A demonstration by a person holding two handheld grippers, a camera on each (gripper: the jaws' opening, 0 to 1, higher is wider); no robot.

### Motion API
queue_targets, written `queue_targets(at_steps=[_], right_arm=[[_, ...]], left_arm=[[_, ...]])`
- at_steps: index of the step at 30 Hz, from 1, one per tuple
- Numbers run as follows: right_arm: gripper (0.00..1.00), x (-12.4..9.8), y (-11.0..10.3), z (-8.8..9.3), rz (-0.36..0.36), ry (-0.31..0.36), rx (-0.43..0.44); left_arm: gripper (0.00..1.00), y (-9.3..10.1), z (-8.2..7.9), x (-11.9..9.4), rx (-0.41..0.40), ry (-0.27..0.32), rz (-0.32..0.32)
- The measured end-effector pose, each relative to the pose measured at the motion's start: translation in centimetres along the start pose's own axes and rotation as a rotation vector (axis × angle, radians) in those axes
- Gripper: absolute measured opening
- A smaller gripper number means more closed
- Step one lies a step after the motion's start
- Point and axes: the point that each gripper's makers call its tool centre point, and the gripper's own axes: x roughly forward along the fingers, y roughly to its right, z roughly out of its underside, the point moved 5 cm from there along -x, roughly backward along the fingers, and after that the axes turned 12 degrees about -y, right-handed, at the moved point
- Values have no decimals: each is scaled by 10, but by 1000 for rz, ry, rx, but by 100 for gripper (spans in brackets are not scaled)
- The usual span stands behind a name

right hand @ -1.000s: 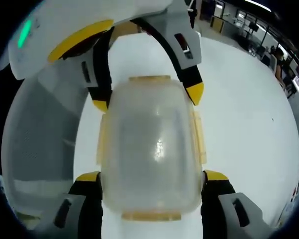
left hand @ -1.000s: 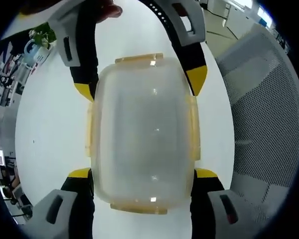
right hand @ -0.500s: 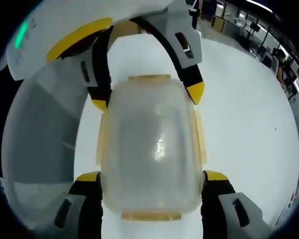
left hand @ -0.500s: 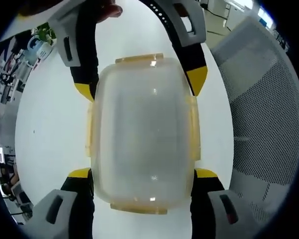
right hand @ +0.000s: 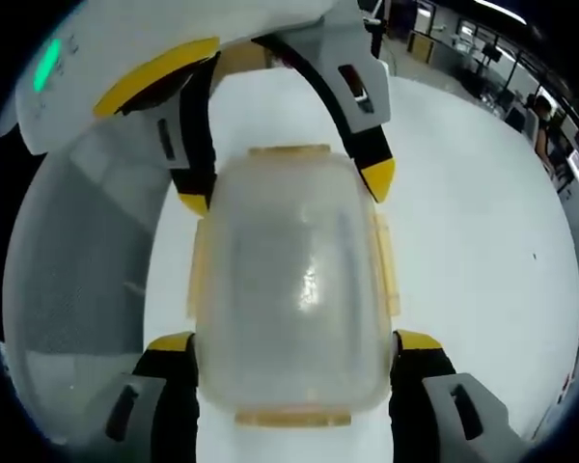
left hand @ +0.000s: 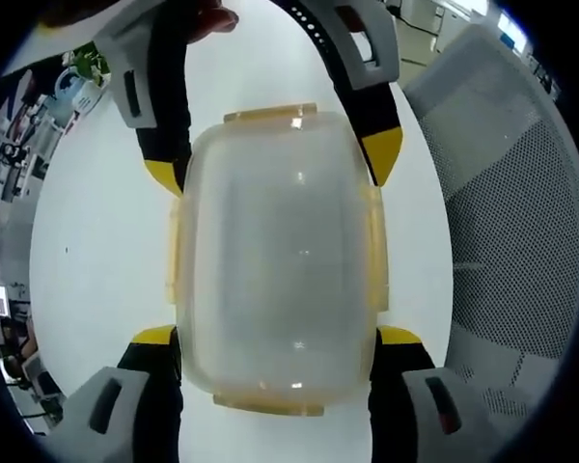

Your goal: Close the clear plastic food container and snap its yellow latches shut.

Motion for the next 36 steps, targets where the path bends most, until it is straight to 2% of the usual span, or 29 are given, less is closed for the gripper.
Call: queue_targets(at_steps=[10,26,36], right_arm=[[82,1,7,-2,-3,-12,-9],[82,0,34,-6,-1,-6,1],[82,-1,52,-6,0,-5,4]], left_arm=[[81,-6,2,1,-12,8,4],[81,-34,5,8,-7,-2,0],[82,-52,5,12,-11,14,1]])
